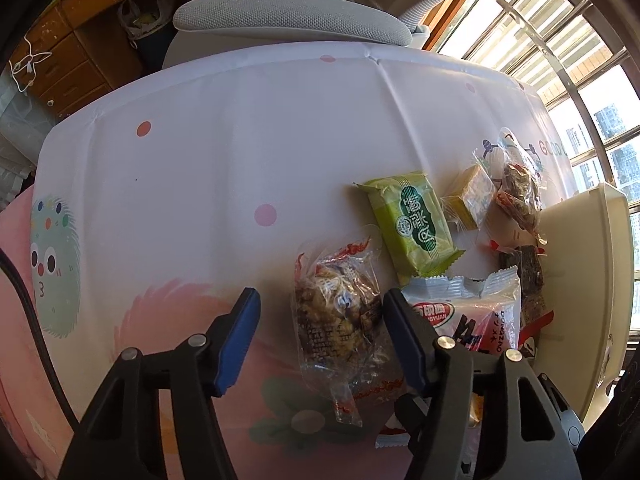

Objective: Organize snacks
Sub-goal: 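Close the left tool on the clear nut bag while the right tool grips the red-white jujube bag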

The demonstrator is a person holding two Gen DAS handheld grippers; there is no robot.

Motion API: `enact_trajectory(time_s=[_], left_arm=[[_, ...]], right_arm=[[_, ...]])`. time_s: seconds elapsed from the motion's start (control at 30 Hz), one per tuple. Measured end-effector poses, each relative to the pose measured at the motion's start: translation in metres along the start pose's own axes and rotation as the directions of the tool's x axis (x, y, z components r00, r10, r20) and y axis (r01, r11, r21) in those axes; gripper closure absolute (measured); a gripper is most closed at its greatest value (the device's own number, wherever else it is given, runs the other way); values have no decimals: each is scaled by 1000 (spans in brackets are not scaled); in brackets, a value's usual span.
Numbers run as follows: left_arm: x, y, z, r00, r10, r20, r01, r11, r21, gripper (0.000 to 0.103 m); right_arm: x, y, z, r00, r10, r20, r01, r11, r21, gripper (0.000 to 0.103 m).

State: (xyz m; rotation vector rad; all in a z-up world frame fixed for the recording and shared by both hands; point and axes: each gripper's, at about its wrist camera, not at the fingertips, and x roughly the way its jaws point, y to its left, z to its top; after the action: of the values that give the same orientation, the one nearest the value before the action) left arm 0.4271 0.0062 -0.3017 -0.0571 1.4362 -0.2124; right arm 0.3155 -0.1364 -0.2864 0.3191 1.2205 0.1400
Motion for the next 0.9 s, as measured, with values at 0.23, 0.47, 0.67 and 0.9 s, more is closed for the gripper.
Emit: enact_trajectory(time_s=[0.23,0.47,0.67,0.9], left_arm=[[5,-11,1,1000,-4,3,4,1000,-1,56],[3,-15,-9,1000,-11,-13,11,1000,2,58],[-1,-12,-23,1000,-9,-23,9,1000,-17,59],[-22,3,-58,999,-27,-23,25,997,-68,59]], right_arm=[[-5,0,-3,1000,-10,-11,10,1000,-19,38],[-11,4,-12,999,-29,-26,27,998,-60,43],[-17,3,-20,998,-38,-50,35,997,-63,47],[-32,7,-37,997,-50,-59,46,996,-80,49]])
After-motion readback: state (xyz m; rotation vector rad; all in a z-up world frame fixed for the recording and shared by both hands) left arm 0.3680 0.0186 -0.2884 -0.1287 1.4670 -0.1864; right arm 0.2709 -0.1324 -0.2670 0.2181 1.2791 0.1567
